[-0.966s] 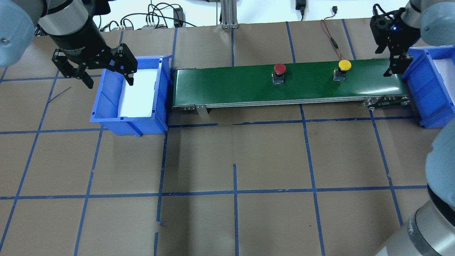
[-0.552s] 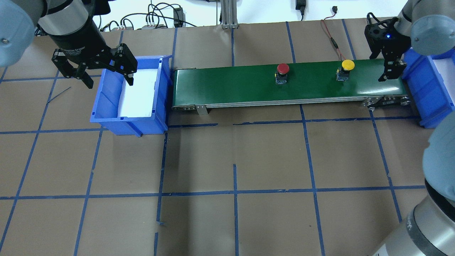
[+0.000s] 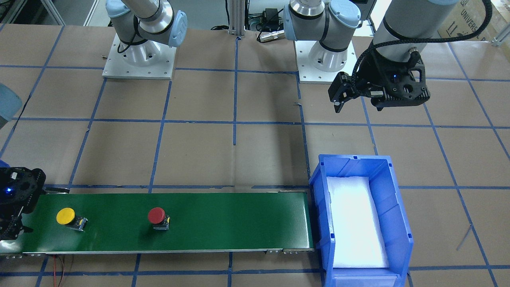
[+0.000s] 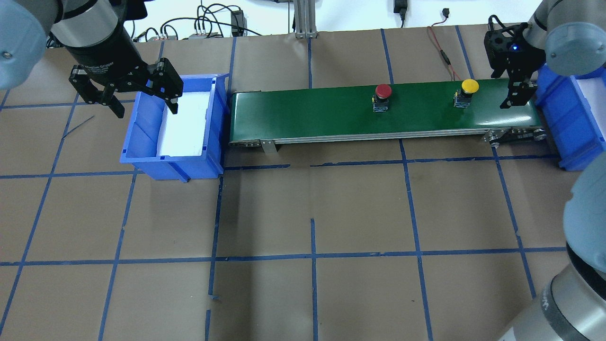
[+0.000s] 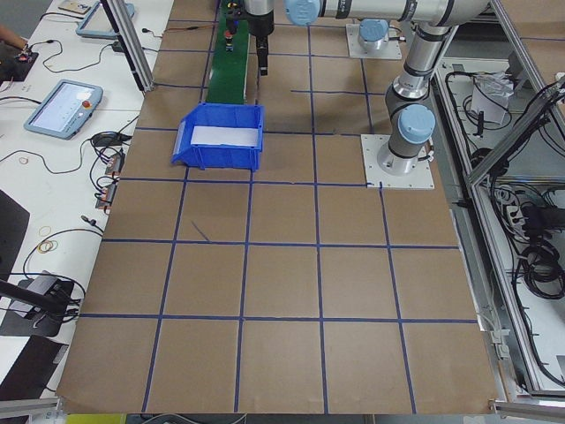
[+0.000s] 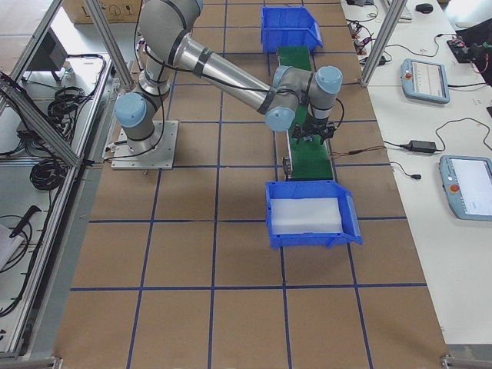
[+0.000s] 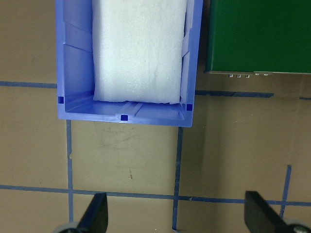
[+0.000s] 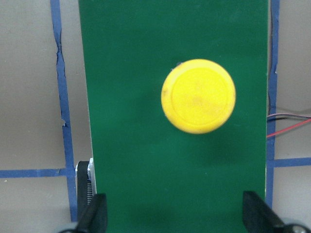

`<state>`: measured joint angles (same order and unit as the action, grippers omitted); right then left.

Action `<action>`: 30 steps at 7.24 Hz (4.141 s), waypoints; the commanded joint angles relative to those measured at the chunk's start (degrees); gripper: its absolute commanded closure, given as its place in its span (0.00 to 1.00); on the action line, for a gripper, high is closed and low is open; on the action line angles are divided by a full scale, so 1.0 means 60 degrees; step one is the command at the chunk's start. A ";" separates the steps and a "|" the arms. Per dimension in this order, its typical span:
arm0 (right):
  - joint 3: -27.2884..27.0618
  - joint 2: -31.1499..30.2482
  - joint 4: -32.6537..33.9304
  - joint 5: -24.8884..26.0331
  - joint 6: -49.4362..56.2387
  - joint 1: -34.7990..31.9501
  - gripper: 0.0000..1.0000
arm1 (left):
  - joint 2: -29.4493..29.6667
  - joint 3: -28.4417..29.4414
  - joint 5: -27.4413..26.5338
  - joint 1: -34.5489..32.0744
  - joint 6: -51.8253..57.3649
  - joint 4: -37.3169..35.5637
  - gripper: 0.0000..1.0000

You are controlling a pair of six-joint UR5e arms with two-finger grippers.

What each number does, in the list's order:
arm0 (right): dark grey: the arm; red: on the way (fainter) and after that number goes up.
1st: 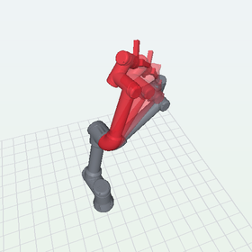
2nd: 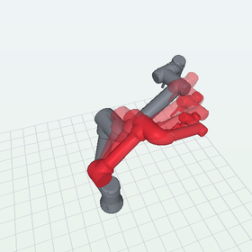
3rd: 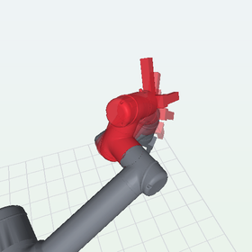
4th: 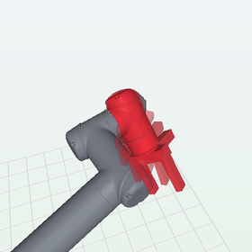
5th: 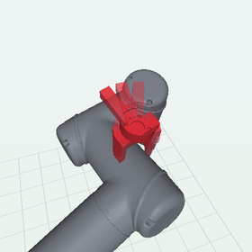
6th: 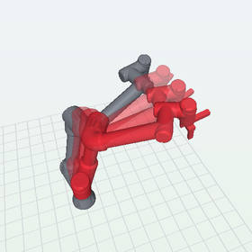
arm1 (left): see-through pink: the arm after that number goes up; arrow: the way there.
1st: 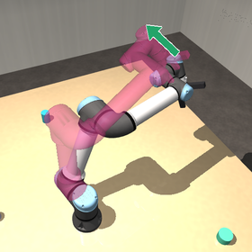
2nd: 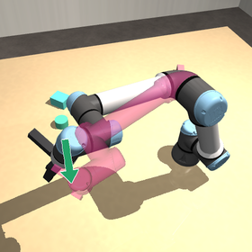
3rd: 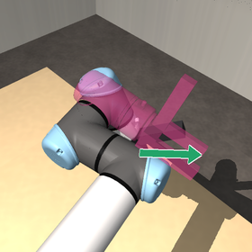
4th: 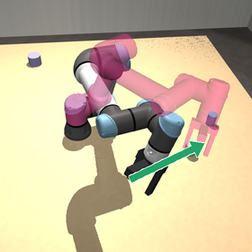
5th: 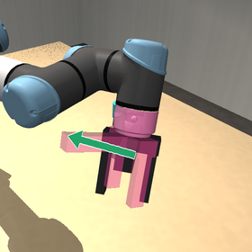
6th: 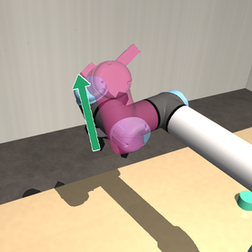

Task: Transport two buttons from left to right
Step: 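Lower the right gripper and grasp the yellow button on the belt, then lift the yellow button with the right gripper and carry it over the end bin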

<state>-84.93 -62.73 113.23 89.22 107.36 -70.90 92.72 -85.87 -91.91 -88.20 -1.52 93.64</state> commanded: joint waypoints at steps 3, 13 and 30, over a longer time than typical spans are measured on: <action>0.0005 0.0010 0.0010 -0.0061 -0.0080 -0.0225 0.03 | 0.0000 0.0000 -0.0004 0.0008 0.0004 -0.0005 0.00; 0.0180 0.0157 0.0406 -0.0032 0.0008 -0.0415 0.87 | 0.0000 0.0000 -0.0004 0.0023 0.0018 0.0009 0.00; 0.1660 0.0074 -0.1053 -0.0793 0.3265 0.3689 0.00 | 0.0000 -0.0015 -0.0004 0.0023 0.0033 0.0009 0.00</action>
<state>-74.98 -58.53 110.56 84.84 130.02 -47.43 92.72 -85.94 -91.93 -88.07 -1.34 93.69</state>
